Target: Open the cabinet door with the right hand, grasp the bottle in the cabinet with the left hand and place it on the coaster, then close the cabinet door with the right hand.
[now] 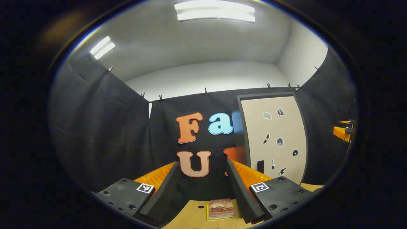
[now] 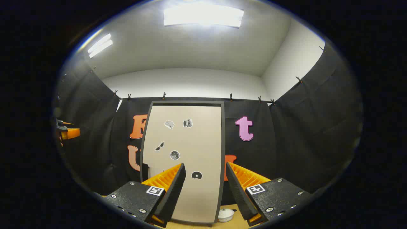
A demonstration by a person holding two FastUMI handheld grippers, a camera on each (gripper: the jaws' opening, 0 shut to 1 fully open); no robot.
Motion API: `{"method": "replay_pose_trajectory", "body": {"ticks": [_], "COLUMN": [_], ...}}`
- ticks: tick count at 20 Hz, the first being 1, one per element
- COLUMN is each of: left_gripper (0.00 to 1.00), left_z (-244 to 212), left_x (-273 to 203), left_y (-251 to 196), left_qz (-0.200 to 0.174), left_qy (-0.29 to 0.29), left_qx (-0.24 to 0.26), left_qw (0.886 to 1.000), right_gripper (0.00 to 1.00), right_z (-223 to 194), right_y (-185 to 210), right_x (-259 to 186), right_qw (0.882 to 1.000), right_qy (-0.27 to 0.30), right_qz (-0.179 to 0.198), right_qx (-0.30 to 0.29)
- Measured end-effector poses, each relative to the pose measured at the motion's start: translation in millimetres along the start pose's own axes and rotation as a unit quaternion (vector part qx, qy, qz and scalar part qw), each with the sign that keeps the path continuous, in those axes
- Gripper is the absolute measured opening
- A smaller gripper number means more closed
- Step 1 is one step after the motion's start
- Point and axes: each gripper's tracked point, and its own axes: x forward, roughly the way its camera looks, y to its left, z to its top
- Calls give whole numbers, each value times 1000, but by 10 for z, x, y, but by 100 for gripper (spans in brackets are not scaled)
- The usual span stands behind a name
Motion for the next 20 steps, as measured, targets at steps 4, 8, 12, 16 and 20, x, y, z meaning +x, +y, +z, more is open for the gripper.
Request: {"method": "replay_pose_trajectory", "body": {"ticks": [4,8,12,16,20], "left_gripper": [92,97,97,97,97], "left_z": [139,152,31,-179,-166], "left_x": [-38,-33,10,71,-36], "left_y": [-9,-7,25,46,160], "left_qz": [-2,-11,-6,-9,5], "left_qy": [-19,-14,-8,6,1], "left_qx": [-2,-7,-9,-5,1], "left_qw": [1000,1000,1000,1000,1000], "right_gripper": [79,80,81,88,93], "right_z": [137,161,140,-2,-93], "right_y": [165,391,611,981,1174], "right_x": [-13,-71,-111,-167,-79], "right_qw": [1000,999,997,991,990], "right_qy": [-9,-5,-8,17,14], "right_qz": [21,47,77,134,141], "right_qx": [-7,-5,-2,21,15]}}
